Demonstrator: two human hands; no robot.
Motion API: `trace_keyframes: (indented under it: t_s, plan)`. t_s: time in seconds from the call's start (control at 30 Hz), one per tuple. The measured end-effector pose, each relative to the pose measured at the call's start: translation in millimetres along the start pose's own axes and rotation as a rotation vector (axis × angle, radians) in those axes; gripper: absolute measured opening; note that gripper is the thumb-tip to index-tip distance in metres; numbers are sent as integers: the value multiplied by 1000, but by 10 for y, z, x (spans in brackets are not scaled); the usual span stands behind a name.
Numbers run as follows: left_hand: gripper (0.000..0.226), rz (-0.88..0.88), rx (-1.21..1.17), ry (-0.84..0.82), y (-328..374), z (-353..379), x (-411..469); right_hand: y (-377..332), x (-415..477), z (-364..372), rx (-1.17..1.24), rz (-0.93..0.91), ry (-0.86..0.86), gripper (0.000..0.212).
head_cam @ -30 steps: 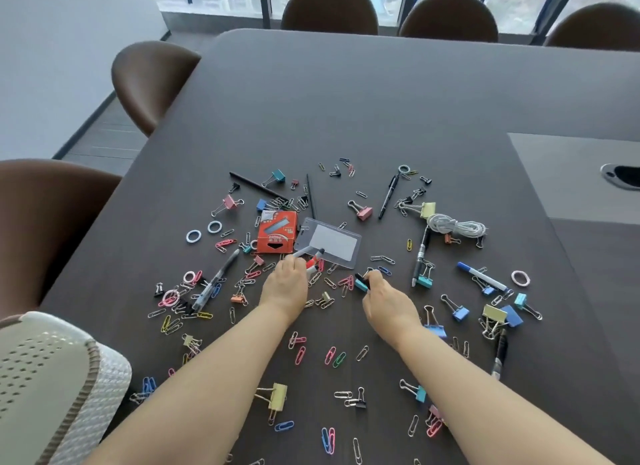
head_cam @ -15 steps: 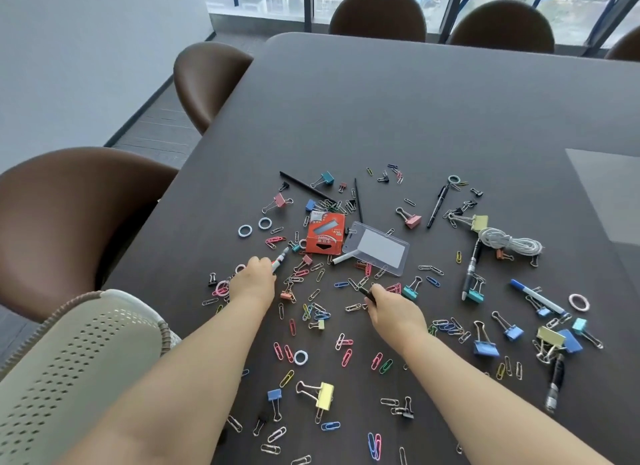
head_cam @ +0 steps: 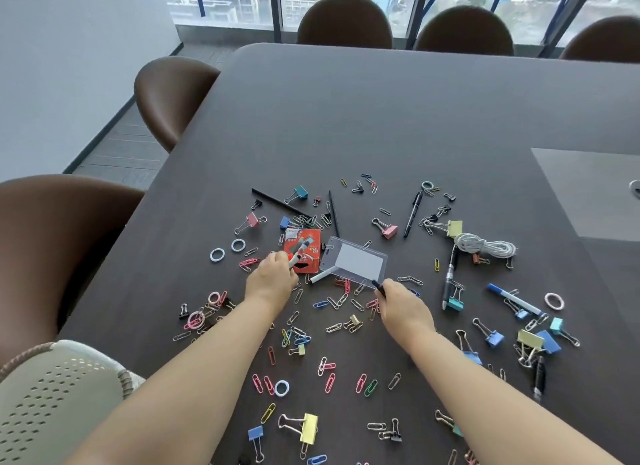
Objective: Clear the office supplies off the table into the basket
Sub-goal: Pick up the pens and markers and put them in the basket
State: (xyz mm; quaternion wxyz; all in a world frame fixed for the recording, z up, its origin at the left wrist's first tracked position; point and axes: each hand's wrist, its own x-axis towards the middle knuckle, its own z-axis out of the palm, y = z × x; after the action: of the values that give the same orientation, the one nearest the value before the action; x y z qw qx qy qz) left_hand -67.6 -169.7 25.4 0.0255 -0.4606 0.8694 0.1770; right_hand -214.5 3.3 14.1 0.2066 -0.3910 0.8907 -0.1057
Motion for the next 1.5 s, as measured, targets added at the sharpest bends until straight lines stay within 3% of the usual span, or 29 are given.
trace_keyframes:
  t_s: [0.23,0.4,0.7,0.97,1.27,1.5]
  plan:
    - [30,159,120,-148,489,176,183,402,198,-178,-61,110,108,24]
    - [26,203,110,-116,492,307,217,668,314,-301,-91,266,165,34]
    - [26,119,127,-54,438,307,266,782,422,-332,-126,347,89,22]
    - [22,292,185,-191,460,266,184,608,390,-315,-63,331,18,31]
    - [13,159,-117,-336,462,165,-268,437,-52,-295,-37,223,-10,28]
    - [10,119,-272,-281,685,210,-598,685,-612,-283,60,304,9,40]
